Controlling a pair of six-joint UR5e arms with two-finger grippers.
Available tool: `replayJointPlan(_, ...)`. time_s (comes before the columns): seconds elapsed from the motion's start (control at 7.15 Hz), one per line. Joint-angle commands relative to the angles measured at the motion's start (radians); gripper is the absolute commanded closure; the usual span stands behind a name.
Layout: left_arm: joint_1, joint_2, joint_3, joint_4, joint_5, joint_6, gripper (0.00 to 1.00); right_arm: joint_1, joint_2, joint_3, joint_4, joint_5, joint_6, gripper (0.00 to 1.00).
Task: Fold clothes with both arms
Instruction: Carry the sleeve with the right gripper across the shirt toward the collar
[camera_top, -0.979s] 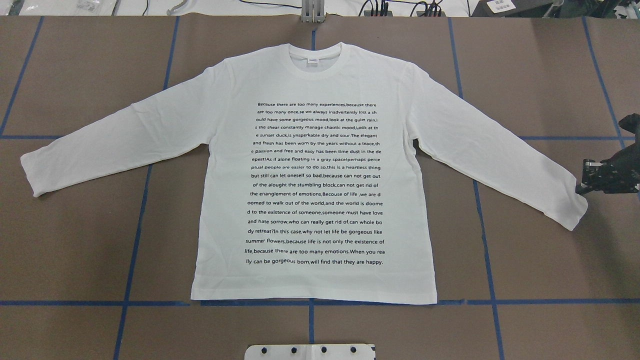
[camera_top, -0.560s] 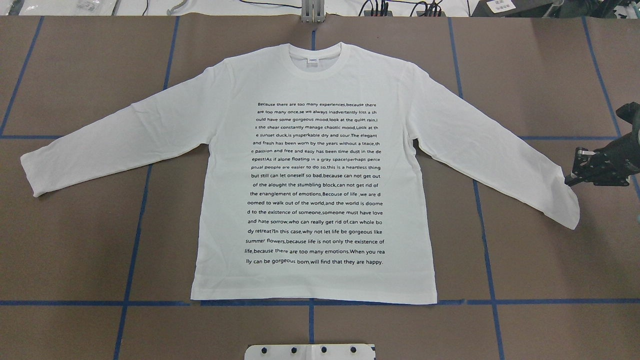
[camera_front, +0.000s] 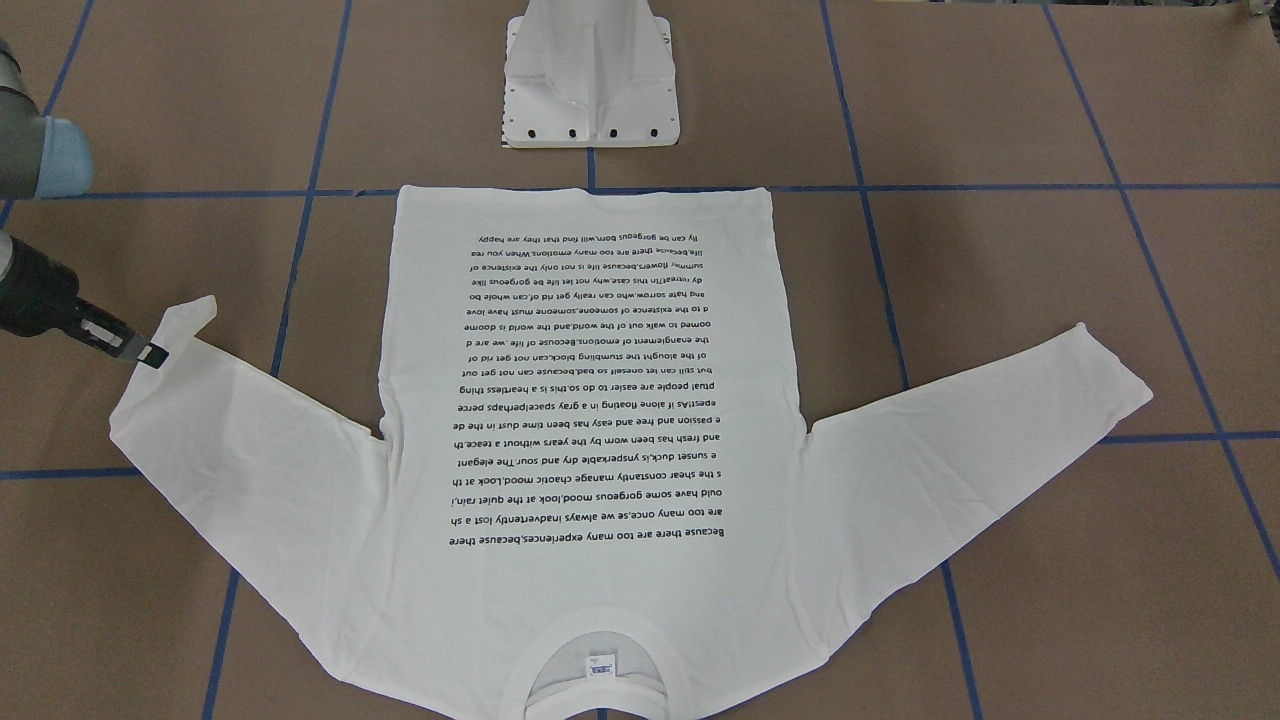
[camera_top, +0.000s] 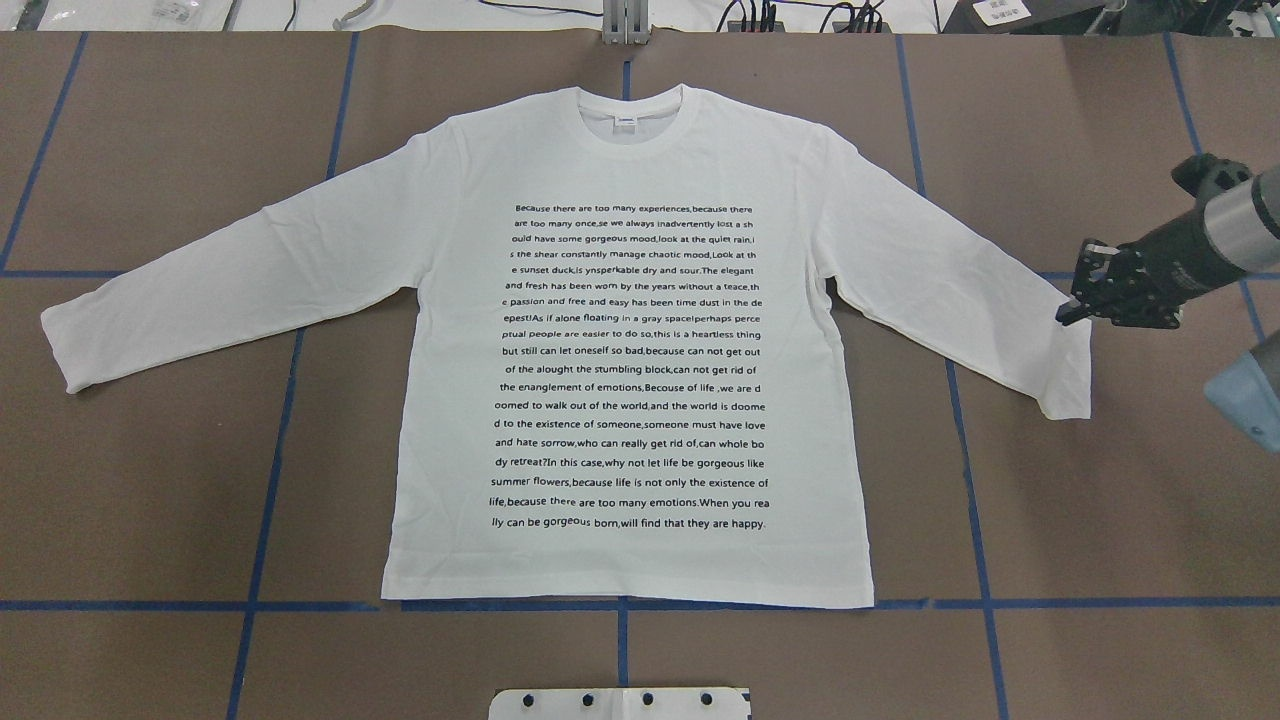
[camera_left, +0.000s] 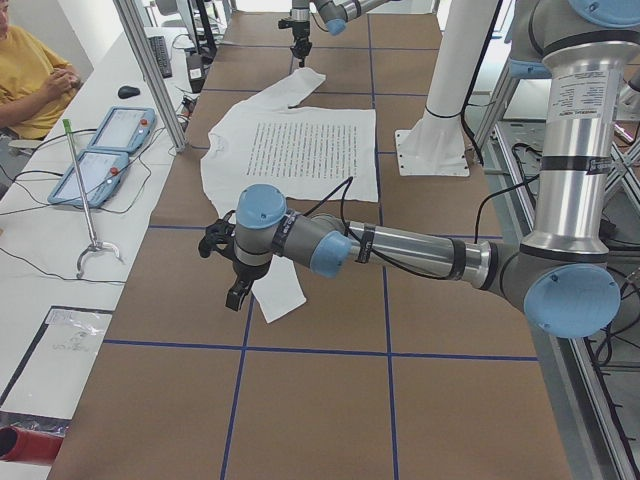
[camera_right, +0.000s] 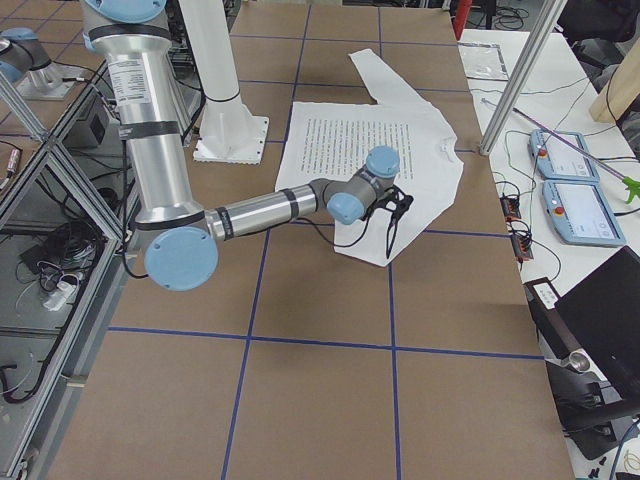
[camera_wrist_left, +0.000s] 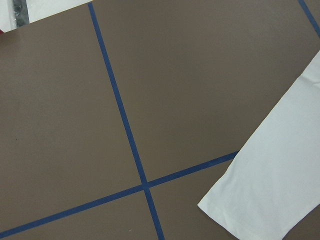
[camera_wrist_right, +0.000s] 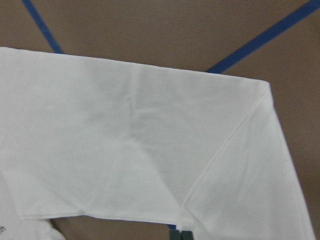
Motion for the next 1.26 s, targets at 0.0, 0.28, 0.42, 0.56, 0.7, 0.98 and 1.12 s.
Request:
replayJointPlan(0.0,0.0,0.001,0.001,-0.001,-0.001,0.0,0.0,-0.052,0.346,-0.143,-0.132,-0.058,0.194,1.0)
replayJointPlan(0.28,-0.002,0.001,-0.002,0.0,-0.004,0.0,0.0,-0.062,0.593,-0.249,-0.131,-0.146,0.325,1.0)
replayJointPlan(0.42,0.0,0.001,0.0,-0.001,-0.002,0.0,0.0,-0.071,0.72,-0.348,-0.126,-0.164,0.327,1.0)
replayJointPlan(0.56,0.0,0.001,0.0,-0.001,-0.002,-0.001,0.0,-0.12,0.822,-0.495,-0.032,-0.219,0.334,1.0)
replayJointPlan(0.7,0.0,0.001,0.0,-0.001,-0.004,-0.001,0.0,-0.216,0.853,-0.591,0.094,-0.364,0.381,1.0)
replayJointPlan(0.98,0.0,0.001,-0.002,-0.001,-0.004,-0.004,0.0,-0.339,0.934,-0.712,0.164,-0.51,0.415,1.0)
replayJointPlan(1.12,0.0,0.001,-0.002,-0.001,-0.005,-0.001,0.0,-0.376,0.955,-0.784,0.234,-0.566,0.418,1.0)
